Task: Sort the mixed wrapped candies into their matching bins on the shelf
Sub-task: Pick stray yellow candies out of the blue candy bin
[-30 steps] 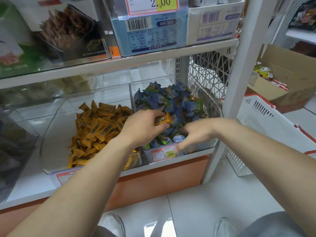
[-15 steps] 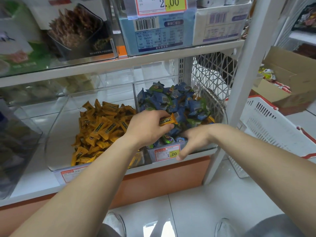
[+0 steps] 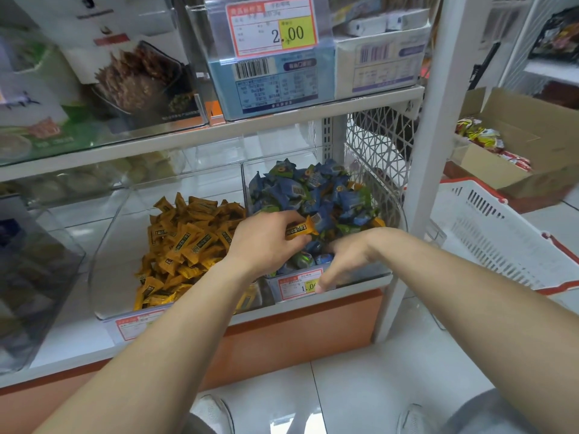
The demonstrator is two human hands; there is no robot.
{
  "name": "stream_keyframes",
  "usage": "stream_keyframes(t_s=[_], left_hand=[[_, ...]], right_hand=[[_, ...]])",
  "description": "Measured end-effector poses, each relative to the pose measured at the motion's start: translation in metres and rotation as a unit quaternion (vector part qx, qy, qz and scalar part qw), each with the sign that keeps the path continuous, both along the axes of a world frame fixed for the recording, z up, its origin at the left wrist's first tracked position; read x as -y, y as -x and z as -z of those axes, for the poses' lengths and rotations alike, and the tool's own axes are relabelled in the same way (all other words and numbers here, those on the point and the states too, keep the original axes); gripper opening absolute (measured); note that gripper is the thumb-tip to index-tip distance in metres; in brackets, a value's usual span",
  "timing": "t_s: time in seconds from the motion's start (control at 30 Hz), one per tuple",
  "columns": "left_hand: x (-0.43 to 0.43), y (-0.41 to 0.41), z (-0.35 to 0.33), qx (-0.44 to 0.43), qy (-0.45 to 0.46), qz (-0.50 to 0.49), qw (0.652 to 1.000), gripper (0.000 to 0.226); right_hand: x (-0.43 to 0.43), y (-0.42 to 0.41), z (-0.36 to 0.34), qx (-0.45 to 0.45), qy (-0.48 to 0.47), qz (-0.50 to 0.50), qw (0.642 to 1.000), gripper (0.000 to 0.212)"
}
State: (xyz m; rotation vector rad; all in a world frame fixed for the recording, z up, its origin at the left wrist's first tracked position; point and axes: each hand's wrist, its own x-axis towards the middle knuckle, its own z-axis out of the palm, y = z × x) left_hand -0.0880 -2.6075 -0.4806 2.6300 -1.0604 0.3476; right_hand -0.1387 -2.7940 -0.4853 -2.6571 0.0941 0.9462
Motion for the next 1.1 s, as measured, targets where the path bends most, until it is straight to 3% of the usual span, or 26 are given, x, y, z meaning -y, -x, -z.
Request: stream_keyframes(t_s=[0.3,0.6,0.87,1.0,1.1], left_hand=[[-0.001,-0.001,0.0,0.008,0.005,0.005,1.0,0.038],[-0.001,-0.002,0.0,0.002,0.006,0.01,1.0,0.036],[-0.002,-0.002,-0.001,-0.012,0.01,0.011,1.0,0.039],[-0.004,-0.001,-0.003,-0.022,0.027,0.017,0.999,0.035],[-0.004,-0.001,-0.005,-0.035,0.032,0.02,0.999,0.031]], right_hand=[[0.001,-0.003,0.003,-0.036,-0.024,0.018,0.999,0.11],[0.005,-0.005,0.005,-0.01,-0.09,0.017,0.996,0.117],[0.007,-0.007,0.005,0.017,-0.094,0.008,0.995,0.119],[0.01,-0.004,0.002,0.047,-0.116,-0.007,0.992,0.104],[0.017,-0.003,-0.002,0.058,-0.141,-0.018,0.988,0.062]])
